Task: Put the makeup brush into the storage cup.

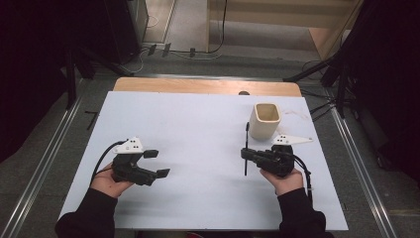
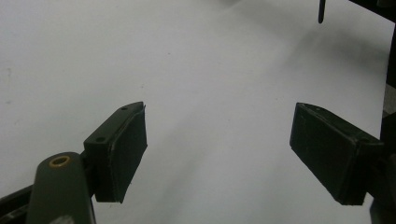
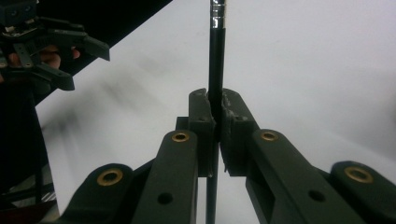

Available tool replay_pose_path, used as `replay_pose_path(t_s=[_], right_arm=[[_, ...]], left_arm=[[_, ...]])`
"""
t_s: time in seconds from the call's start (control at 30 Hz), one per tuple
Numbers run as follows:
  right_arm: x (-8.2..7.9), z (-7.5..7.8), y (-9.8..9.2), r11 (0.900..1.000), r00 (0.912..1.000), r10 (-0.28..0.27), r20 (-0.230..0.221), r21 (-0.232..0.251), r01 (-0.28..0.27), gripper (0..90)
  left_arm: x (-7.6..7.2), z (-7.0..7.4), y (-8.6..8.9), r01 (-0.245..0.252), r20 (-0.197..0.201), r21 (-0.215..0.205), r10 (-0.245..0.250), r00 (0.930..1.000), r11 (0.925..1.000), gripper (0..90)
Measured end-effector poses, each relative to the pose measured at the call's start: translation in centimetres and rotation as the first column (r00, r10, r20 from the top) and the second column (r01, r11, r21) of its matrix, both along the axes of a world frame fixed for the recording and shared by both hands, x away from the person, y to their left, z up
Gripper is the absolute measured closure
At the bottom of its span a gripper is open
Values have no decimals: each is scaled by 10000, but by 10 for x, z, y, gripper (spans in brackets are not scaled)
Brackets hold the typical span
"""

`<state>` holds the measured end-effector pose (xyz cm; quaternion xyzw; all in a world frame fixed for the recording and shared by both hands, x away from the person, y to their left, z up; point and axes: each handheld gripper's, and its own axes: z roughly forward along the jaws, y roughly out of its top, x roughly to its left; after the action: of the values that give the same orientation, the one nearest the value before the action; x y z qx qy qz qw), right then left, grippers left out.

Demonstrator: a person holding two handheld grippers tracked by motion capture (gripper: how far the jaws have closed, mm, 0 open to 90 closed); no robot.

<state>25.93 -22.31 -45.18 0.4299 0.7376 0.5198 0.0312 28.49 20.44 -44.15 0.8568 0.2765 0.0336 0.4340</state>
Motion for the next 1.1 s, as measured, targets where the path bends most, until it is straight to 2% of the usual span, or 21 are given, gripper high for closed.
replay_pose_path(t_s=[0.53,1.1], right_arm=[[3,3,-27,9985,9985,-547,48,-54,547,859],[7,1,-34,9967,9967,-804,-55,-97,803,859]], left_arm=[[0,0,0,13,-12,-22,-13,10000,10000,191],[1,0,1,-11,-4,-47,11,10000,10000,192]])
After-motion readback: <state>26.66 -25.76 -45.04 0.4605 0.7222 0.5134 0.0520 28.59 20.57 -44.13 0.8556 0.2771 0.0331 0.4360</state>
